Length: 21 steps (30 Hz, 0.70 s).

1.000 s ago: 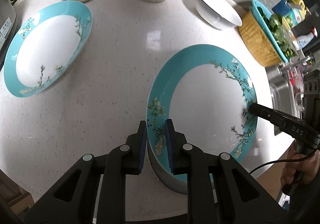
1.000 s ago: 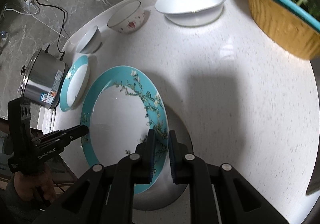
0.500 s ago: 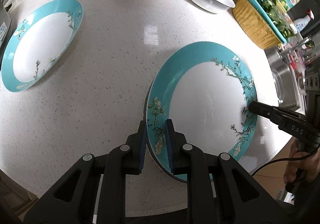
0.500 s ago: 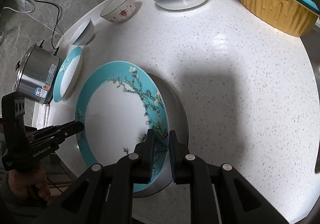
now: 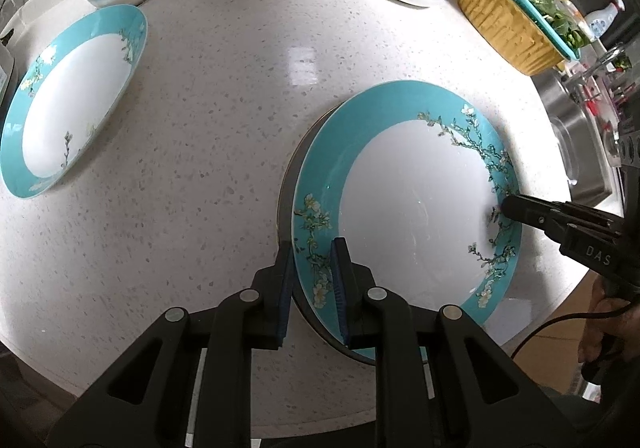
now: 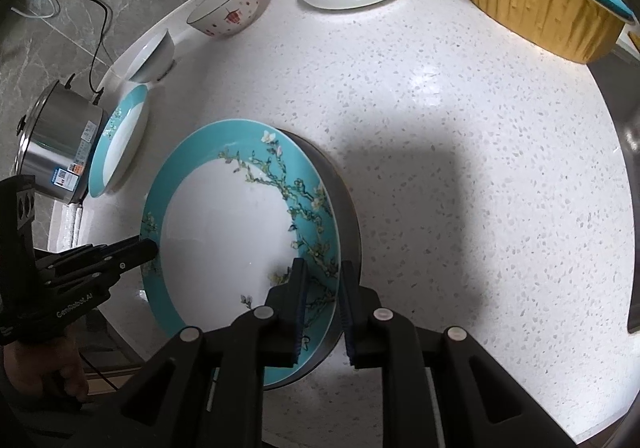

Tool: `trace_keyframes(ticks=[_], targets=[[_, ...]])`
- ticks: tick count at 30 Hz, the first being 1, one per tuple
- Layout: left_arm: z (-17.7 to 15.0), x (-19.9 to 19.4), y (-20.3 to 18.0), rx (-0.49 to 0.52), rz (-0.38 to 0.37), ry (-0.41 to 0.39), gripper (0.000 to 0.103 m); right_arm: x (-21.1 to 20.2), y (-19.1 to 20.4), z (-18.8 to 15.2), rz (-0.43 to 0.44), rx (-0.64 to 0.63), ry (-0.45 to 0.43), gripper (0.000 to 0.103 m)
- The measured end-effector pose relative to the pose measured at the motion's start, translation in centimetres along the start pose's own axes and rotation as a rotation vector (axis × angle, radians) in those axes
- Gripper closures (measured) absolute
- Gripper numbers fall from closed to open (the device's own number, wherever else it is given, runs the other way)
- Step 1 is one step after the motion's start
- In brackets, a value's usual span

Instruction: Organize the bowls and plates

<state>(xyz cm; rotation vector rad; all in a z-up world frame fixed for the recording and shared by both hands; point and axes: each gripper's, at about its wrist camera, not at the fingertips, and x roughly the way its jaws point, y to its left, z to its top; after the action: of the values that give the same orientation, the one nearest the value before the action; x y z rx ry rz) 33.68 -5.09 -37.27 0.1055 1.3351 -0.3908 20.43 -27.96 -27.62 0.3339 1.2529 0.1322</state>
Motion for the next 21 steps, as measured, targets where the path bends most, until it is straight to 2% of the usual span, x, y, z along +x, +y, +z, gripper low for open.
trace_keyframes(ticks=[4, 9, 21], targets=[[0.4, 0.3, -1.0, 0.036, 0.040, 0.002, 0.086, 0.1, 1.3, 0.1, -0.080, -0.071, -0.004, 0.083], [0.8, 0.8, -2.0, 0.056, 0.063, 0.001, 0.086, 0.6, 3.5, -0.4, -0.252, -0.232, -0.018, 0.085], [1.4, 1.4, -2.6, 0.056, 0.092, -0.003, 0.083, 0.3, 3.2, 0.8, -0.225, -0.235, -0.034, 0.085]])
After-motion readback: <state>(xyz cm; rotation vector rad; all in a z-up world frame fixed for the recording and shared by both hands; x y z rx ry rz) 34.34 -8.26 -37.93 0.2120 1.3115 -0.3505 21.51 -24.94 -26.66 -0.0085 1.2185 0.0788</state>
